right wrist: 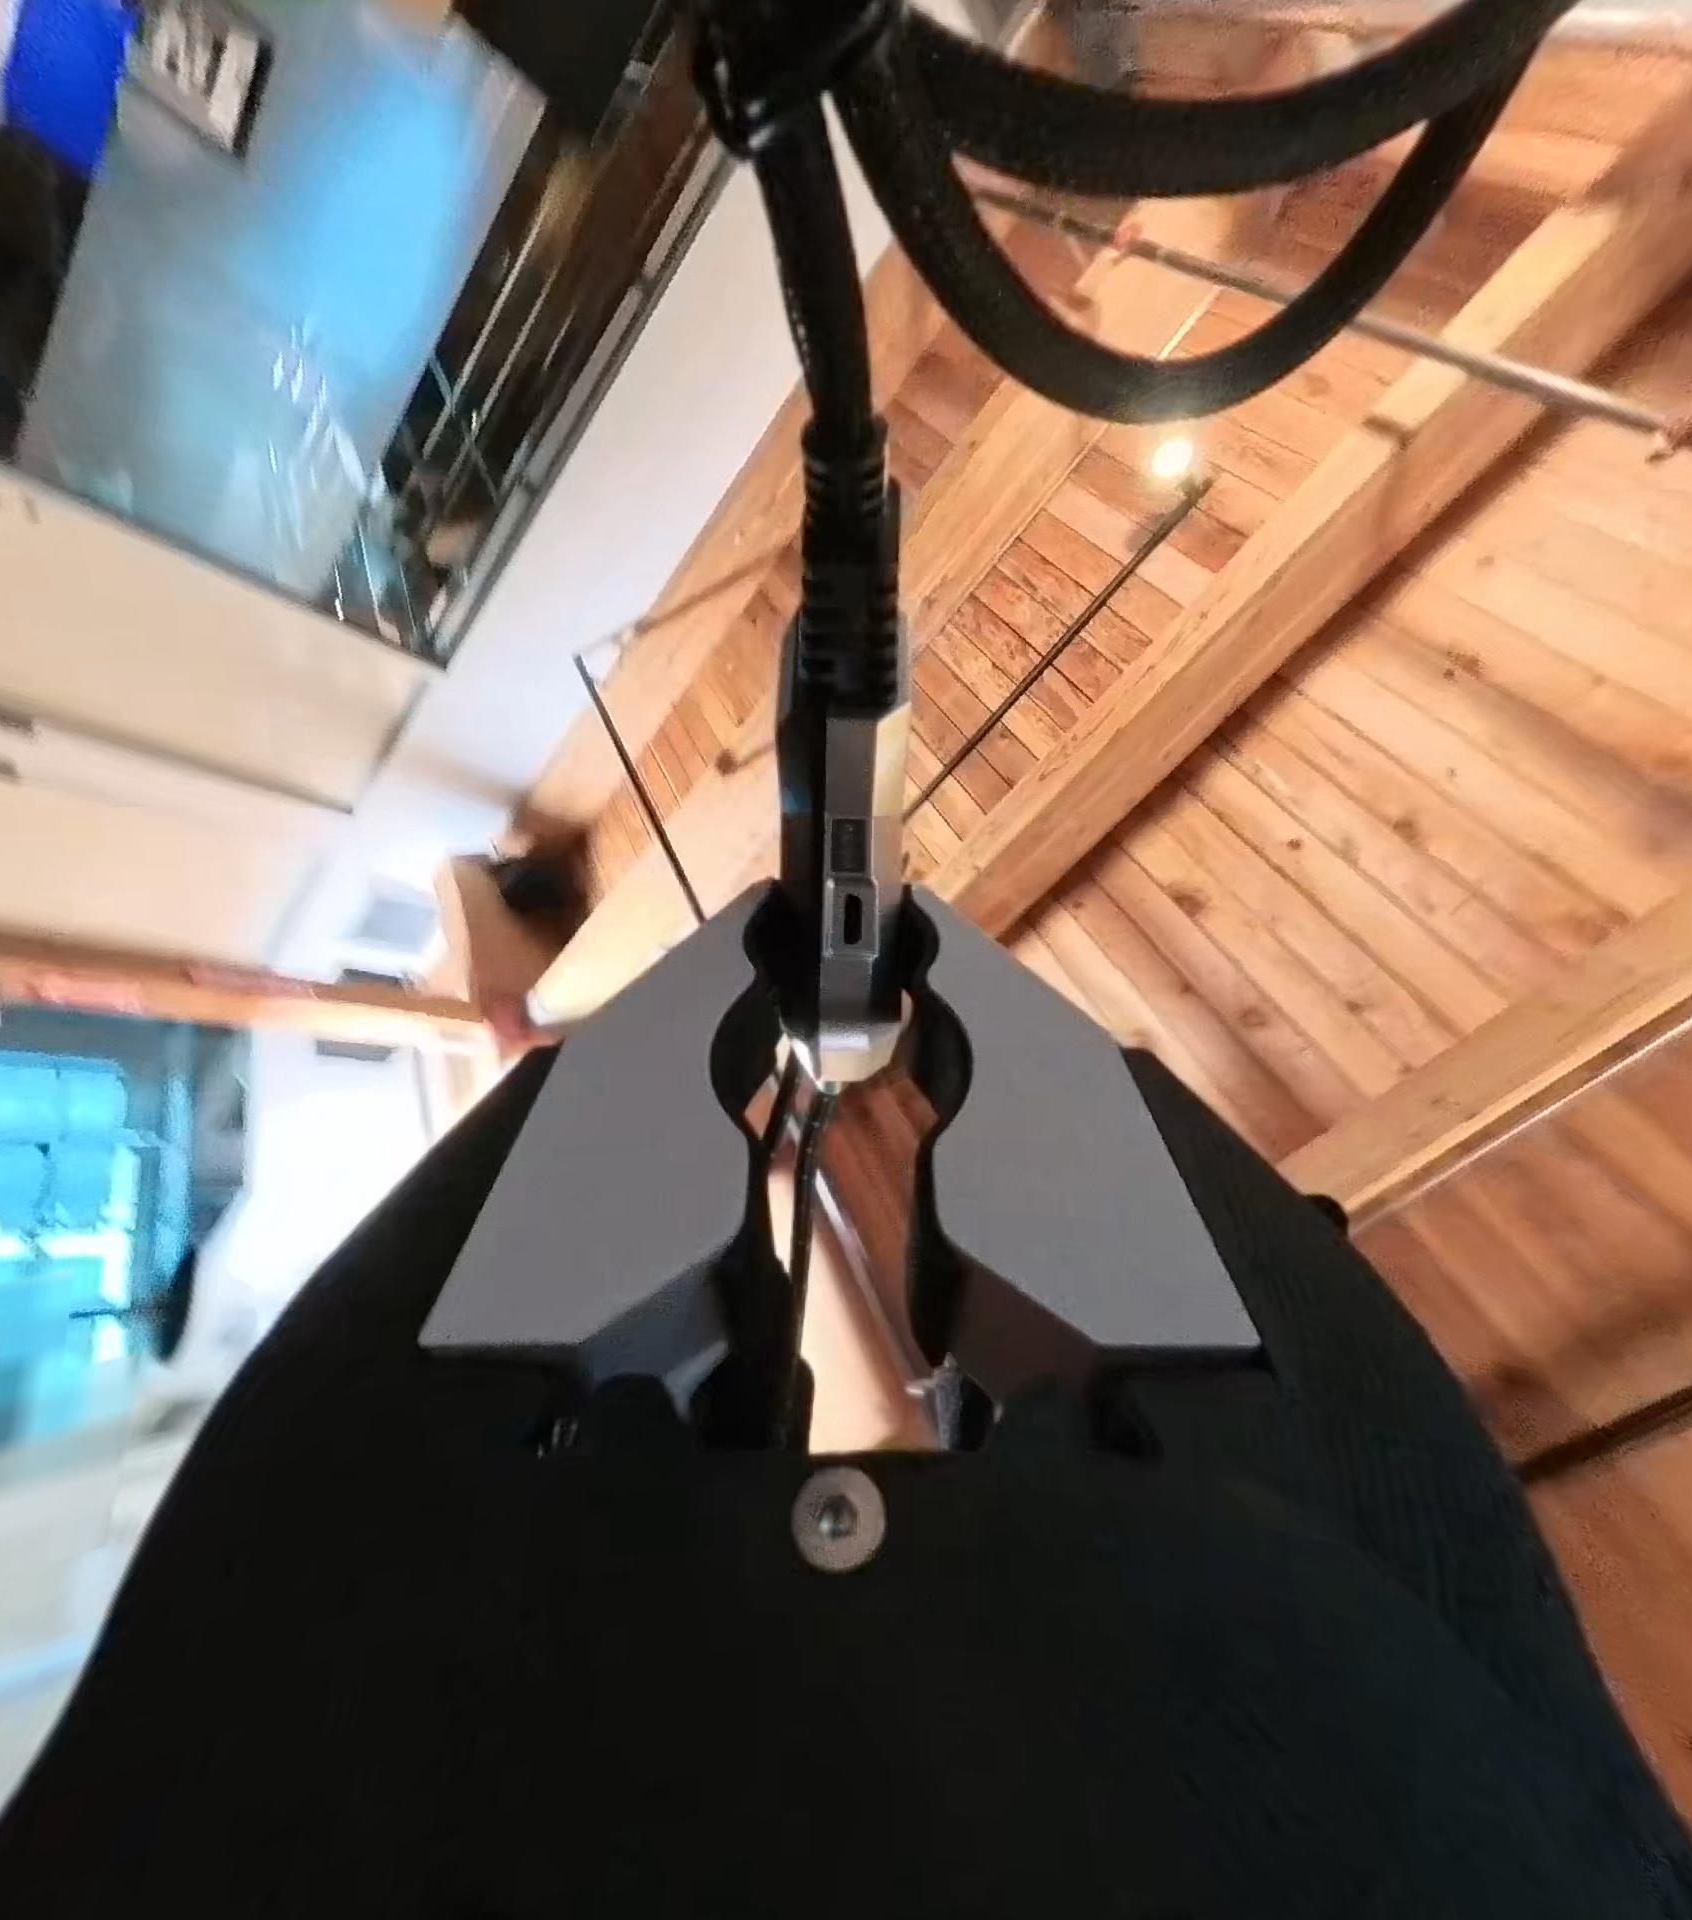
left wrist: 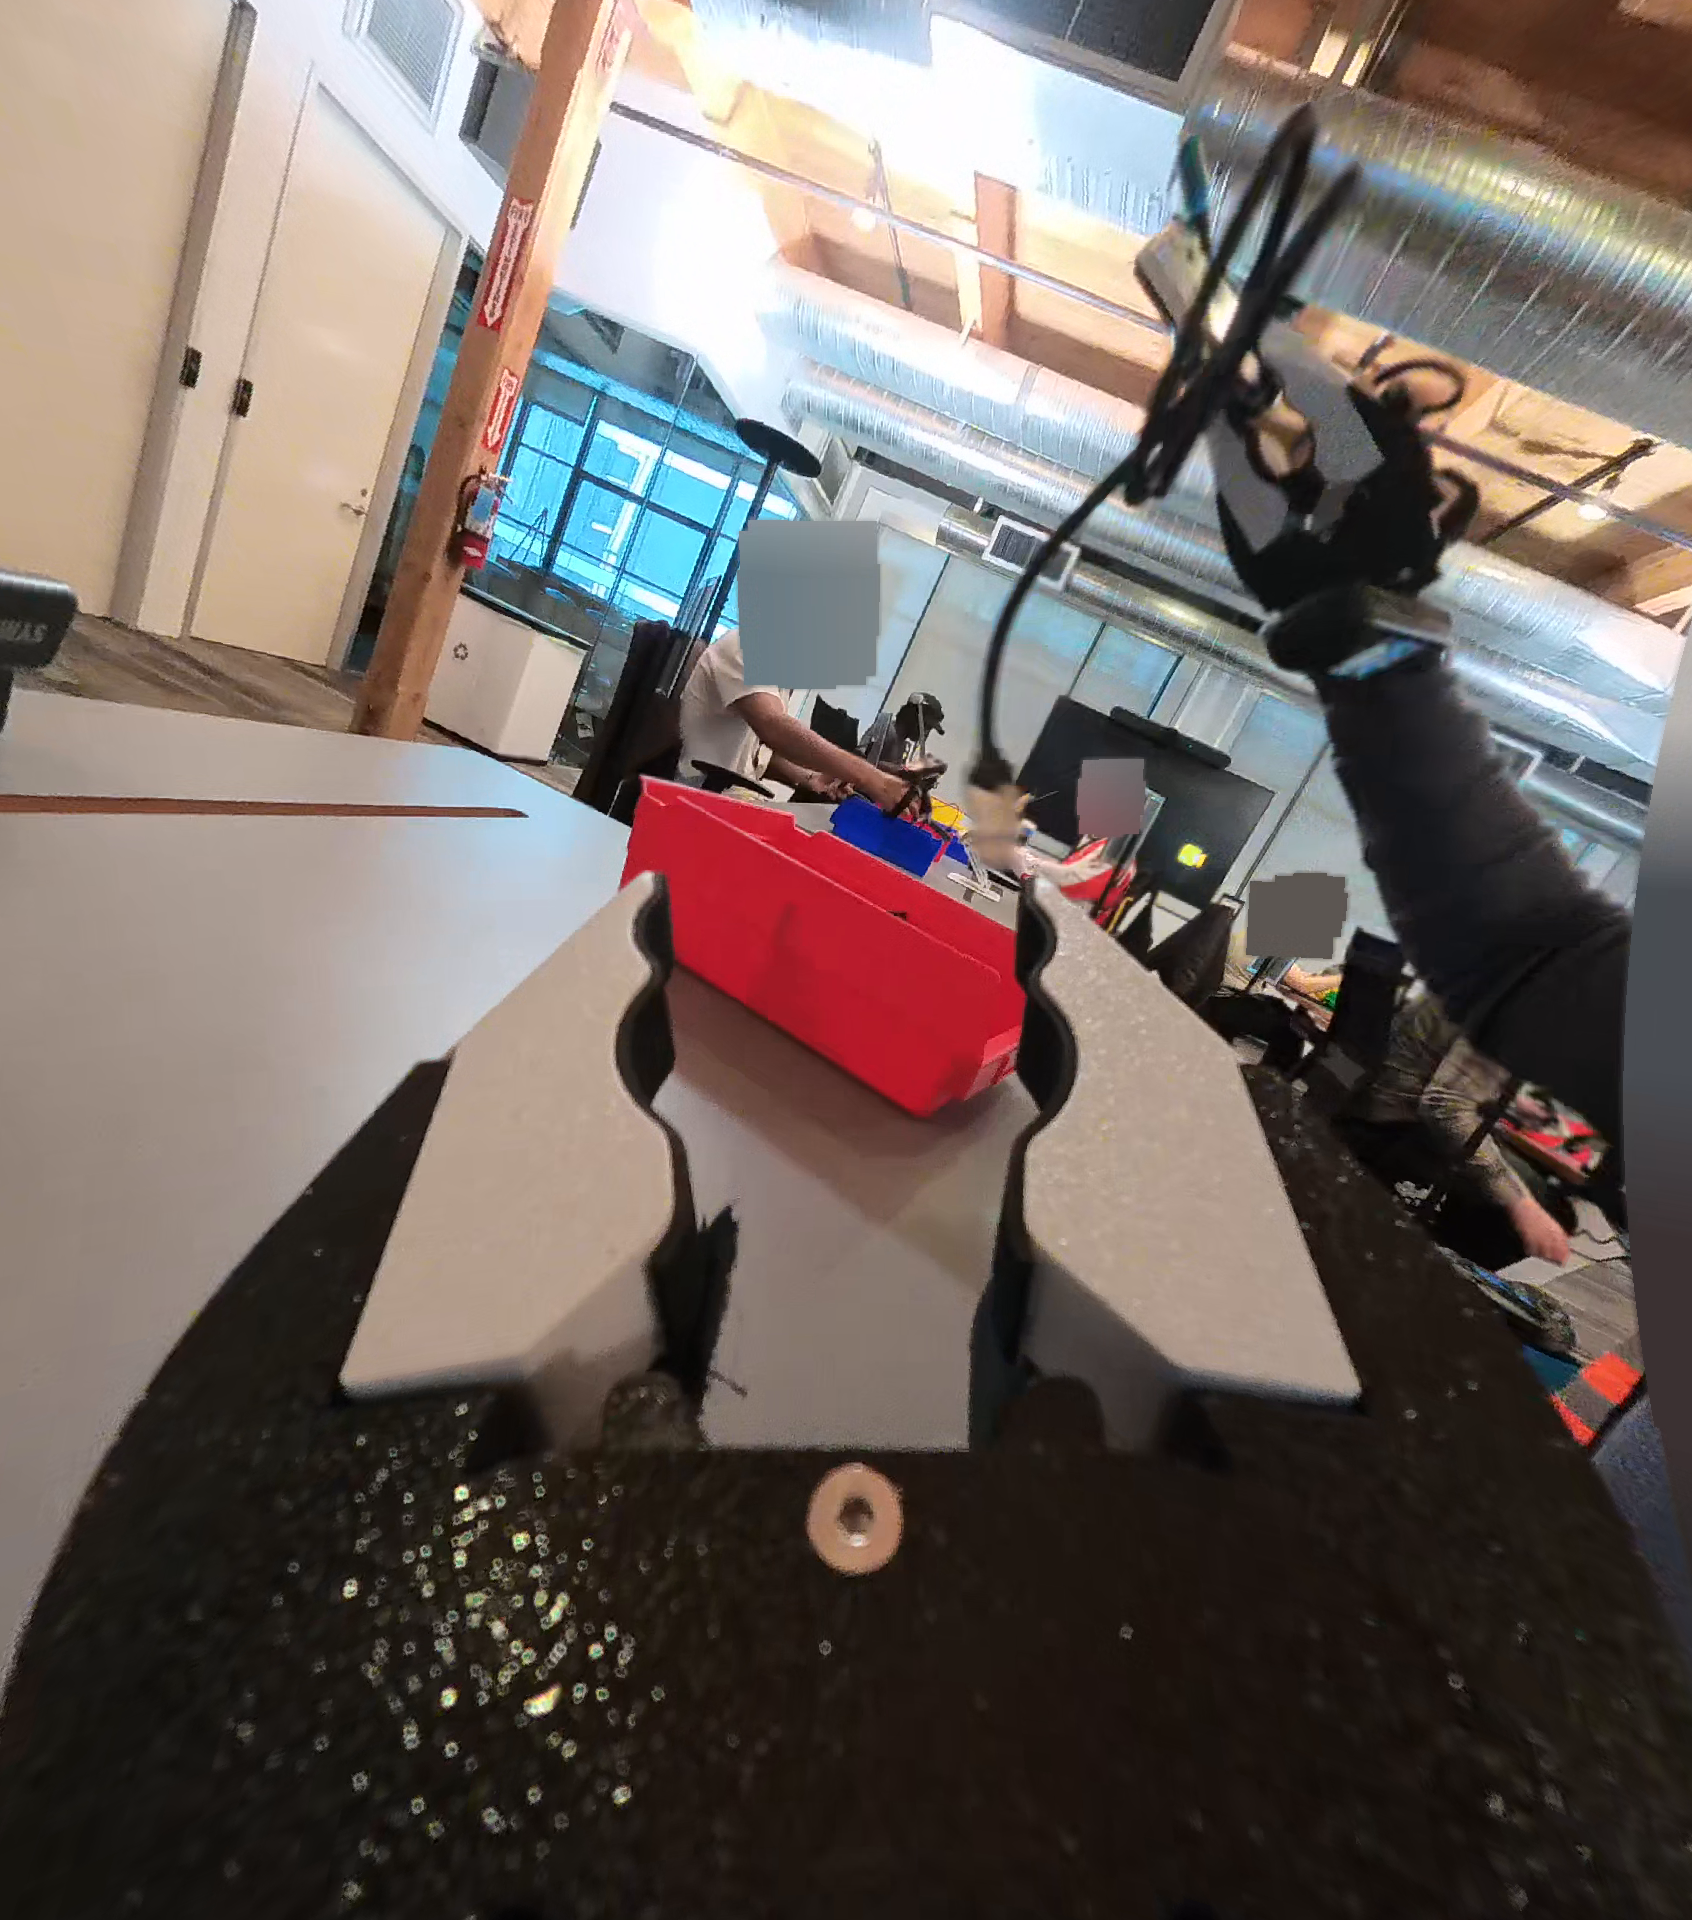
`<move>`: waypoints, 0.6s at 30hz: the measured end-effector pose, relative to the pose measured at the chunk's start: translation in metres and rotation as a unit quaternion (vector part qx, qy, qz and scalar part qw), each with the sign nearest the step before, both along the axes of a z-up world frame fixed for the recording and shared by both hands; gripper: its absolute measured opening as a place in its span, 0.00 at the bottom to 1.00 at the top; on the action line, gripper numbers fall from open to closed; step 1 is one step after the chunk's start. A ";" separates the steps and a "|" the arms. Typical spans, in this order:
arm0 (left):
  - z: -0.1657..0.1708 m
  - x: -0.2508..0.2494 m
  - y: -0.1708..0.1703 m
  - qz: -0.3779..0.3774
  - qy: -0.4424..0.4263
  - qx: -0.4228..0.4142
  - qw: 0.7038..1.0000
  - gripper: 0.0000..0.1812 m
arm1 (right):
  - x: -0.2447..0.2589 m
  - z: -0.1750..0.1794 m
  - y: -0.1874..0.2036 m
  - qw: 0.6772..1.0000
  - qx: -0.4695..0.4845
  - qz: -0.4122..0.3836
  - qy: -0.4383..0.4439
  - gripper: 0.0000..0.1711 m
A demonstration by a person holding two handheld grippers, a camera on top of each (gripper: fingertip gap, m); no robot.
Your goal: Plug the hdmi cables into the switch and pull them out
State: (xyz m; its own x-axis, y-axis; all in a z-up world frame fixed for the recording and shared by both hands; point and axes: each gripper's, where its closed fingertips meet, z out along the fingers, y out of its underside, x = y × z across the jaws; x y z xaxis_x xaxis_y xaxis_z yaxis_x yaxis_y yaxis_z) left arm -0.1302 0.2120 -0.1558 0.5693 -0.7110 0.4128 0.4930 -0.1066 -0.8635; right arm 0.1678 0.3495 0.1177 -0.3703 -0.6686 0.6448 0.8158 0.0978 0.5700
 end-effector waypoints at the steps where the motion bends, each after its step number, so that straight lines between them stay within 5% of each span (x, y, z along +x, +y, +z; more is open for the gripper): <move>1: -0.003 0.000 0.002 0.002 0.005 -0.004 1.000 0.35 | 0.010 0.010 0.009 0.999 0.016 -0.028 -0.024 0.10; 5: -0.016 0.006 0.009 -0.005 0.016 -0.022 1.000 0.35 | 0.036 0.022 0.049 0.967 0.102 -0.146 -0.181 0.10; 9: -0.031 0.019 0.011 -0.019 0.038 -0.036 0.998 0.35 | 0.050 -0.045 0.113 0.928 0.047 -0.213 -0.303 0.11; 18: -0.046 0.026 0.007 -0.022 0.075 -0.040 0.996 0.34 | 0.029 -0.189 0.152 0.940 -0.078 -0.209 -0.257 0.11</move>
